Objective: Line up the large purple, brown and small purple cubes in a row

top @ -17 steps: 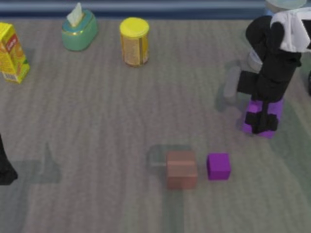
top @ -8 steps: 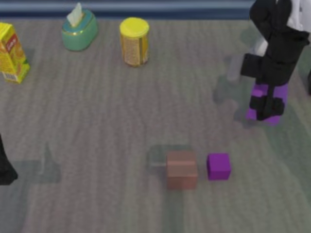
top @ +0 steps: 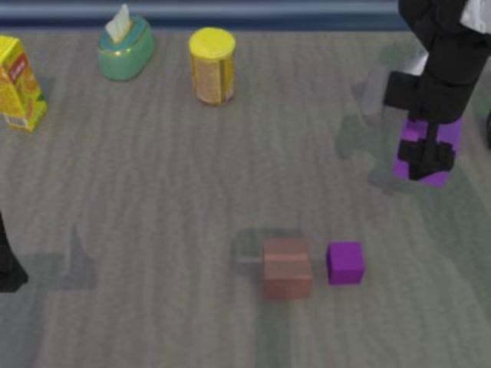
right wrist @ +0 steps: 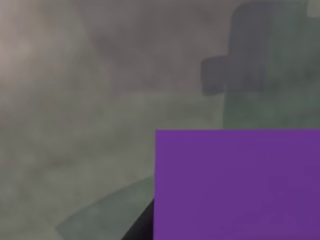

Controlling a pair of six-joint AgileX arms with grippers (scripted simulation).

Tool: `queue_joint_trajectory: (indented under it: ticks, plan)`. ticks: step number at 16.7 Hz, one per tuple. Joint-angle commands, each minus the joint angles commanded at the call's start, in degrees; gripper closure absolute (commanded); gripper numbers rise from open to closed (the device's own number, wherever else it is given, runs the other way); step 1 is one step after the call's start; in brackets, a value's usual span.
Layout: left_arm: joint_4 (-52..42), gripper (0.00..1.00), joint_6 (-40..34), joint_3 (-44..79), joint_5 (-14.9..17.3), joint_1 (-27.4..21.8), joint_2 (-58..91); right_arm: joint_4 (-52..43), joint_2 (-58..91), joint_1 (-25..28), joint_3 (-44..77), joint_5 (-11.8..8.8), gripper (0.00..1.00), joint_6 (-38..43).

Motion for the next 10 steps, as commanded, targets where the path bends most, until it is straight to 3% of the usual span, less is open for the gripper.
queue_joint_trajectory:
  ticks: [4, 10]
  plan:
    - [0.00, 0.00, 0.00, 0.00, 0.00, 0.00, 0.00, -3.21, 3.47, 4.57, 6.28, 0.00, 1.00, 2.47]
    - [0.00, 0.00, 0.00, 0.00, 0.00, 0.00, 0.00, -13.96, 14.66, 20.23, 28.09, 0.18, 1.00, 10.48]
